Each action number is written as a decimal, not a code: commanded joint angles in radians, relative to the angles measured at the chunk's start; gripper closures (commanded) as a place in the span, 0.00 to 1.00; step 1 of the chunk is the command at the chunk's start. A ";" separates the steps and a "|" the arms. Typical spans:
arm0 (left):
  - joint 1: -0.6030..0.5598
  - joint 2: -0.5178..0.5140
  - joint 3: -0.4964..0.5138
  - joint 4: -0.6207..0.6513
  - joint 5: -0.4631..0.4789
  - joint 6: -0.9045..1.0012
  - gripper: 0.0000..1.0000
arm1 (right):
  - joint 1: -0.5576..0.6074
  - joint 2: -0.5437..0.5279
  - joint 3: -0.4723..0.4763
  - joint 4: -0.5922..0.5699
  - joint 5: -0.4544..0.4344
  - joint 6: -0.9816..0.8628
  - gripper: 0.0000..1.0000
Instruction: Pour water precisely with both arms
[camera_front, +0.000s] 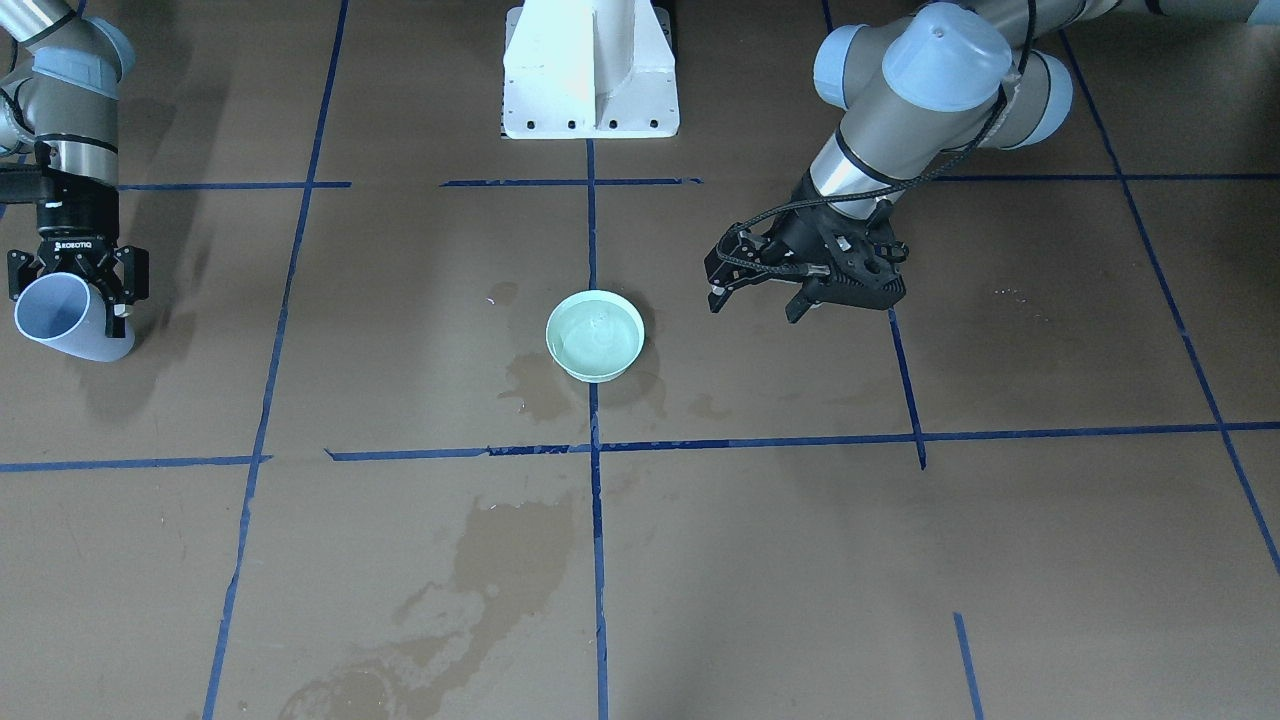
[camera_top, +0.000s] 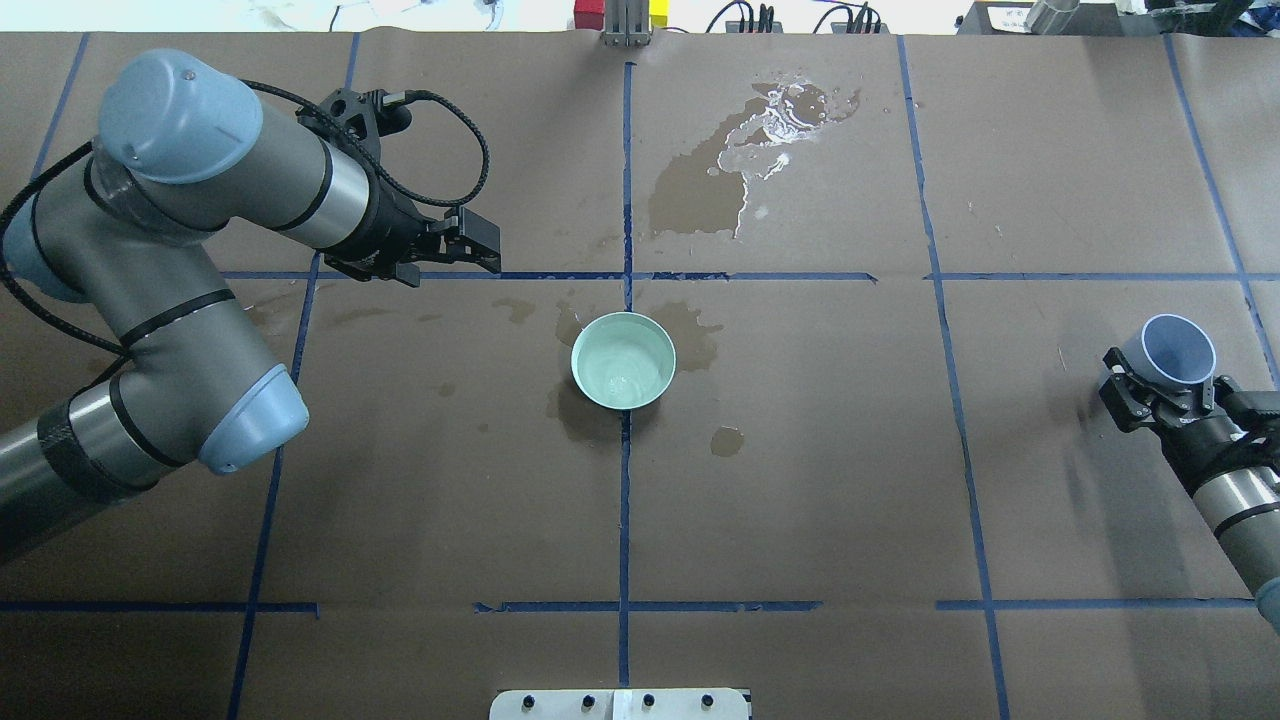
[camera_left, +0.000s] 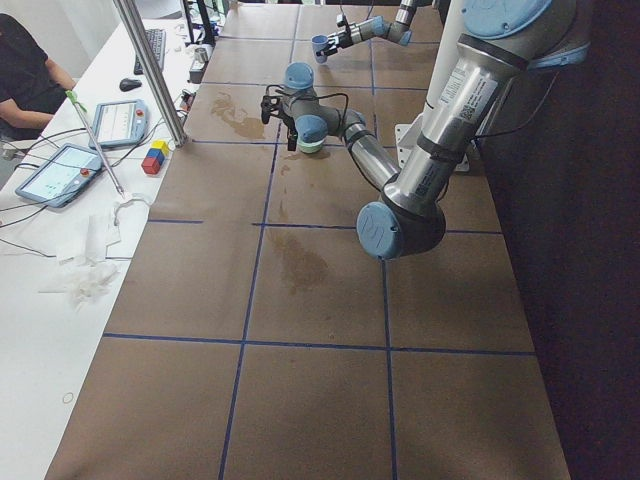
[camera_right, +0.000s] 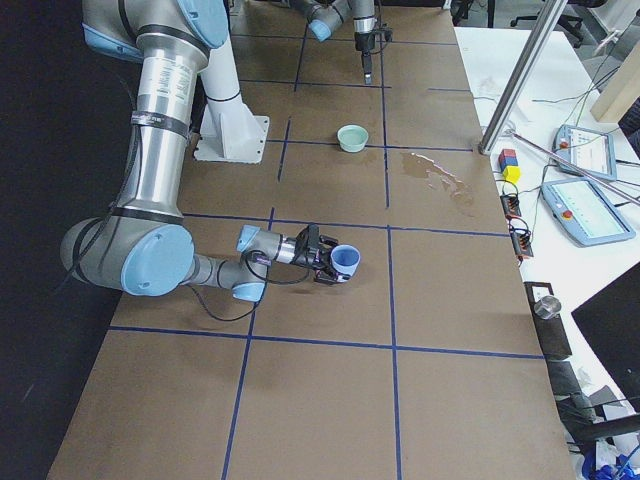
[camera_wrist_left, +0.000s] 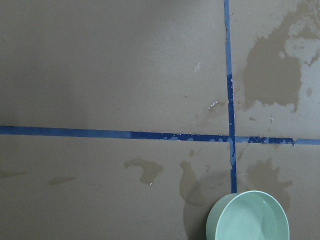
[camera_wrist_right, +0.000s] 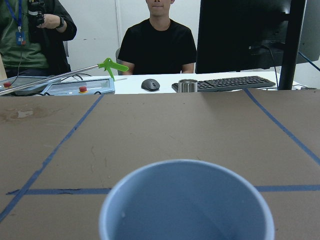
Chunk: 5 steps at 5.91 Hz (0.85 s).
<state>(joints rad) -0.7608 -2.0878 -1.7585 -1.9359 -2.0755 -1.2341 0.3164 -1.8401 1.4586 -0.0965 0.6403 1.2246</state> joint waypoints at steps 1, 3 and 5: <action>0.001 0.000 -0.001 0.000 0.000 -0.001 0.00 | 0.000 0.001 -0.006 0.001 -0.001 0.004 0.87; 0.000 0.000 -0.001 0.000 0.000 -0.001 0.00 | 0.000 0.001 -0.015 0.004 0.002 0.006 0.61; 0.000 0.000 -0.001 0.000 0.000 -0.001 0.00 | 0.000 0.001 -0.015 0.006 0.002 0.006 0.02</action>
<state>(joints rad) -0.7607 -2.0877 -1.7595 -1.9359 -2.0755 -1.2348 0.3160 -1.8393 1.4437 -0.0909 0.6433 1.2301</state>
